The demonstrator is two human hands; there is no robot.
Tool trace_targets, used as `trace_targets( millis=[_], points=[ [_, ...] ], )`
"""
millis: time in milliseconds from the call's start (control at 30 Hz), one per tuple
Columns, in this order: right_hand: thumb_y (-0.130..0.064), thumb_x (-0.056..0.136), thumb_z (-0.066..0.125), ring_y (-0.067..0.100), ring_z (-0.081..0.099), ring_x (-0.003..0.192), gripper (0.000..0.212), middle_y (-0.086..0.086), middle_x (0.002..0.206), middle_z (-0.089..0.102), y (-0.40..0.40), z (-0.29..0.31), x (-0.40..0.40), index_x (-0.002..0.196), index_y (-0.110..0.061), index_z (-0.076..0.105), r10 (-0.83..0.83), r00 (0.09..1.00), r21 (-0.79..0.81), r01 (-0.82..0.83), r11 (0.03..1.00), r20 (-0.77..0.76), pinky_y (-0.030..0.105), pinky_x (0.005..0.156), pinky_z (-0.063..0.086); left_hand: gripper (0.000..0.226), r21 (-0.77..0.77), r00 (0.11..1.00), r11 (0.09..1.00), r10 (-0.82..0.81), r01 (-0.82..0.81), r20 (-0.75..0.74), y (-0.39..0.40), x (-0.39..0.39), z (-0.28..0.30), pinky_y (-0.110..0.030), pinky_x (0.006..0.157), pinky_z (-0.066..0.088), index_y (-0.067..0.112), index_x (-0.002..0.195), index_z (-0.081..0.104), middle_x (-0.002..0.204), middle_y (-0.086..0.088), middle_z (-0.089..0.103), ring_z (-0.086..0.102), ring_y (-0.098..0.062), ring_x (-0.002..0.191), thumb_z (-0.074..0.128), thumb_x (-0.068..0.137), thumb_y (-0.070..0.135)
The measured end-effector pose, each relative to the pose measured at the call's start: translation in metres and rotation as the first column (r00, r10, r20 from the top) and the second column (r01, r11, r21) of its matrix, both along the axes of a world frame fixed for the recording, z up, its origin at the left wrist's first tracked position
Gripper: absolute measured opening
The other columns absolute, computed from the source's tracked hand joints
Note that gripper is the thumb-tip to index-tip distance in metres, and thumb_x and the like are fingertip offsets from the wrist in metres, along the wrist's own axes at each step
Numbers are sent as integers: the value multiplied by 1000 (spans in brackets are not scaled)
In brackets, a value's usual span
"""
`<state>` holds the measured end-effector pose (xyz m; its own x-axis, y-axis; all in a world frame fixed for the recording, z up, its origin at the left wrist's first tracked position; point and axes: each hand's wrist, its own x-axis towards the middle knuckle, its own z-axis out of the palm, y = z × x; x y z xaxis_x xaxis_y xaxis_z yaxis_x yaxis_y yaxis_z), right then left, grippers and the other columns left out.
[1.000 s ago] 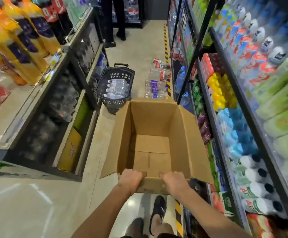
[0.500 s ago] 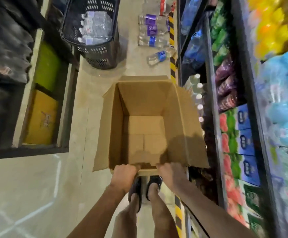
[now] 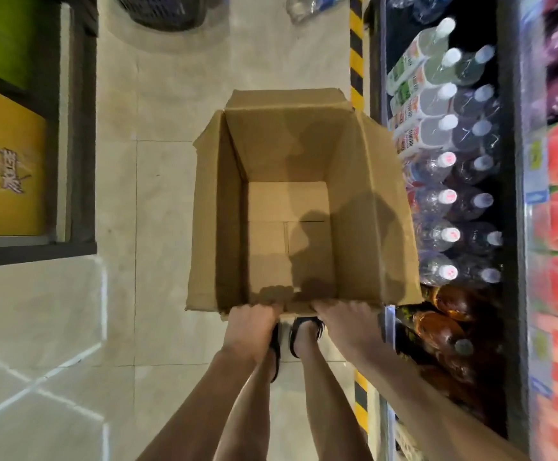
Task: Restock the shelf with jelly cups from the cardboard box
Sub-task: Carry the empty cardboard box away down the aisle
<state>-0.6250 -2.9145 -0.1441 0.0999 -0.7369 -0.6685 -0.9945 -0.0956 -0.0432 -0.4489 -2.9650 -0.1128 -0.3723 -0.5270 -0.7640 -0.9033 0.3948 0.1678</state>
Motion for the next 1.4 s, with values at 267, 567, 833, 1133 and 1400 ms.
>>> trace_targets(
  millis=[267,567,833,1133,1400],
  points=[
    [-25,61,89,15,65,47,28,-5,56,65,26,-34,25,80,-35,71,-93,994,50,91,995,55,26,44,47,25,36,996,999,30,-27,-84,22,21,-42,-24,76,46,29,120,54,106,5,66,66,-16,92,48,99,17],
    [-25,91,58,20,73,79,22,-7,92,73,21,-47,24,110,-33,65,-116,986,-2,117,993,118,29,60,49,27,11,994,1000,1,0,-106,6,27,-62,-27,77,49,32,124,49,112,4,65,66,-17,95,46,99,23],
    [-21,100,45,23,69,95,21,-6,102,69,-46,-62,-5,116,-30,56,-110,989,-41,114,993,95,30,67,42,35,-105,995,992,-72,65,-69,-54,-2,-82,-29,65,40,34,124,48,106,1,70,69,-23,94,53,94,16],
    [-19,97,51,24,70,88,22,-4,97,72,-131,-97,-51,114,-30,59,-66,998,-111,66,992,4,29,59,32,25,-262,993,964,-72,45,-93,-131,-44,-125,-29,62,36,37,122,52,101,-1,71,68,-25,90,45,100,27],
    [-18,98,50,23,68,90,24,-3,99,70,-157,-119,-74,116,-32,59,-33,999,-123,32,992,-1,29,56,24,31,-261,989,965,-70,34,-129,-151,-65,-139,-28,66,42,36,125,53,104,2,70,67,-24,94,49,95,37]
  ],
)
